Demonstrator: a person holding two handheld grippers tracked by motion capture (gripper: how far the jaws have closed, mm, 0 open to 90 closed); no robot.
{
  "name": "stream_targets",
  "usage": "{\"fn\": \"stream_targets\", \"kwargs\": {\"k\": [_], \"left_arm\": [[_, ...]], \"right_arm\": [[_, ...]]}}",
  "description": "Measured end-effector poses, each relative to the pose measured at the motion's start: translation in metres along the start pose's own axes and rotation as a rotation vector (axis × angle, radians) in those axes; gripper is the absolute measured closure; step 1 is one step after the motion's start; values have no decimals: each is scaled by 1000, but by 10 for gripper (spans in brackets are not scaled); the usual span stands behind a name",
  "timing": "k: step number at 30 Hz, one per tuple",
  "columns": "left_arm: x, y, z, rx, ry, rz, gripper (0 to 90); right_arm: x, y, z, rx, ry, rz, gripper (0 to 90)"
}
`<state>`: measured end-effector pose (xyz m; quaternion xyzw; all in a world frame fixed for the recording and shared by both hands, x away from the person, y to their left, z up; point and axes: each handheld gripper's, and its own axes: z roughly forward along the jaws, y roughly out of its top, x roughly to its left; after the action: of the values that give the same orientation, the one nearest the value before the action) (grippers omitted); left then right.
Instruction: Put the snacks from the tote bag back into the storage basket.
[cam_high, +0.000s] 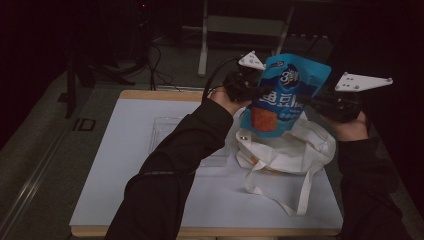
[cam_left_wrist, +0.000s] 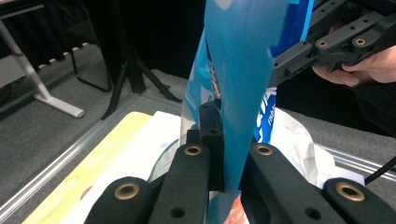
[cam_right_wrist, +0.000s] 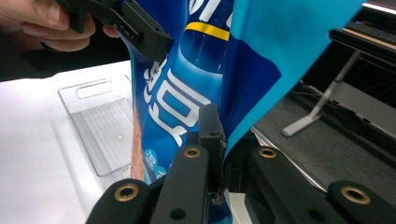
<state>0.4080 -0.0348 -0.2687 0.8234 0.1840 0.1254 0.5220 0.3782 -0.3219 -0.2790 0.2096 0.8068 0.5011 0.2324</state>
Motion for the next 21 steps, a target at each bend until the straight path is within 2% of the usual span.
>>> {"fn": "stream_targets", "kwargs": {"k": [8, 11, 14, 21], "left_arm": [[8, -14, -22, -6, 3, -24, 900], [12, -23, -36, -6, 18, -27, 900], [14, -26, -42, -9, 23, -35, 900], [23, -39, -71, -17, 33, -46, 900]], "right_arm": [[12, 10, 21, 1, 46, -17, 888], [17, 14, 32, 5, 63, -25, 888], [20, 17, 38, 2, 76, -28, 888], [35, 31, 60, 4, 116, -52, 888]]}}
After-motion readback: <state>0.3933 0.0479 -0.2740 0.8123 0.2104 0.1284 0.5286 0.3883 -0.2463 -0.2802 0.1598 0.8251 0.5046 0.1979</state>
